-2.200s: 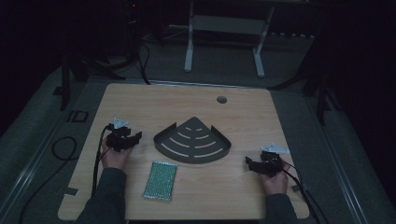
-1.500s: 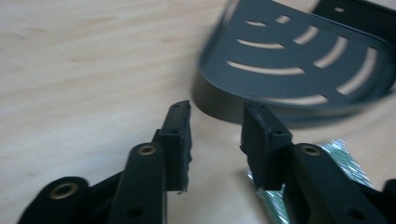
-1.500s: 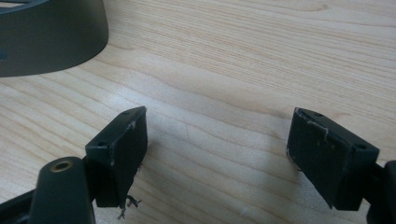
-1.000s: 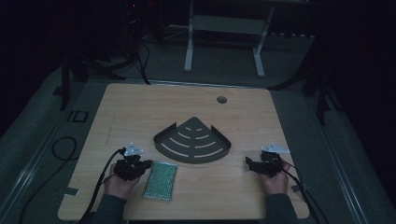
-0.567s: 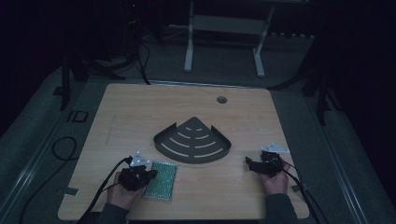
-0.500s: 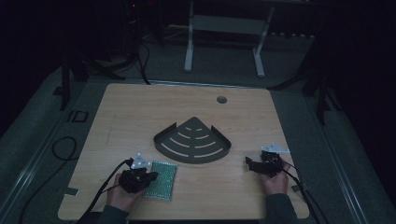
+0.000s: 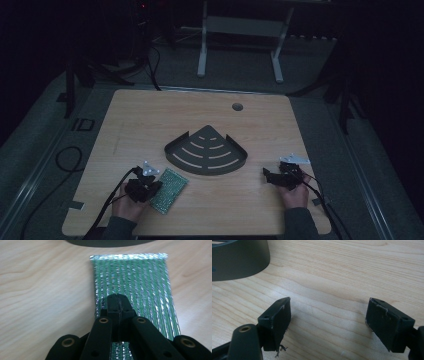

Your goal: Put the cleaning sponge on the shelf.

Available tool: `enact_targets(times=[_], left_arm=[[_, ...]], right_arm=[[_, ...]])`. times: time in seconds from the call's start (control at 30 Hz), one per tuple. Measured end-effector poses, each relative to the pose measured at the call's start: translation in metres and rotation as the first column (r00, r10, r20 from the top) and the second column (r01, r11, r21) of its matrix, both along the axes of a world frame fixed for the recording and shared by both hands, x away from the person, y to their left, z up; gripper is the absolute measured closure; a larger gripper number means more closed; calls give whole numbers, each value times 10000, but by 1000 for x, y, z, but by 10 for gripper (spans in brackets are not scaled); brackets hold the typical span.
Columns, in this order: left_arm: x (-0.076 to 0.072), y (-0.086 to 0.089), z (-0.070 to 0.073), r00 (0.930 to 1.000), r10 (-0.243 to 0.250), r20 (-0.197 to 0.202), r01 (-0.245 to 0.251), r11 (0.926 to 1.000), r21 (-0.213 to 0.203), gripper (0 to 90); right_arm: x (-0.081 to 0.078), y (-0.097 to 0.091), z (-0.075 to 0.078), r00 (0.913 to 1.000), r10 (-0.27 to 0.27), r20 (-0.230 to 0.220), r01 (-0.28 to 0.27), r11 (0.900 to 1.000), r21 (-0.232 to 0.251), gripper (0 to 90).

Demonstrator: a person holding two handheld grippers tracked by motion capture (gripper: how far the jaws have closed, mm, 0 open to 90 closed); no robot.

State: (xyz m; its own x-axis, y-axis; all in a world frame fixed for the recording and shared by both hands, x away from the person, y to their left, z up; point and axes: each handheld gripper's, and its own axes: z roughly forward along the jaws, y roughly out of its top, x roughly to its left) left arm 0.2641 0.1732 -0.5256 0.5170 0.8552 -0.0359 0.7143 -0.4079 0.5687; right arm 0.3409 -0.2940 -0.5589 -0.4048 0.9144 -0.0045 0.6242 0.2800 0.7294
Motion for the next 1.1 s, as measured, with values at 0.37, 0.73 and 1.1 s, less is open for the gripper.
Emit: enact_targets(times=[0.37, 0.73, 1.1], left_arm=[[27, 32, -2, 9948, 979, 266, -985, 9949, 210, 900], [17, 49, 1, 9911, 1304, -256, -1309, 9912, -182, 898], [18, 60, 5, 9851, 1688, -337, -1705, 9837, -575, 788]], right_arm=[[0, 0, 0, 10000, -6, -7, 6, 10000, 3, 198], [0, 0, 0, 10000, -4, -3, 4, 10000, -3, 198], [0, 0, 0, 10000, -7, -6, 7, 10000, -4, 198]])
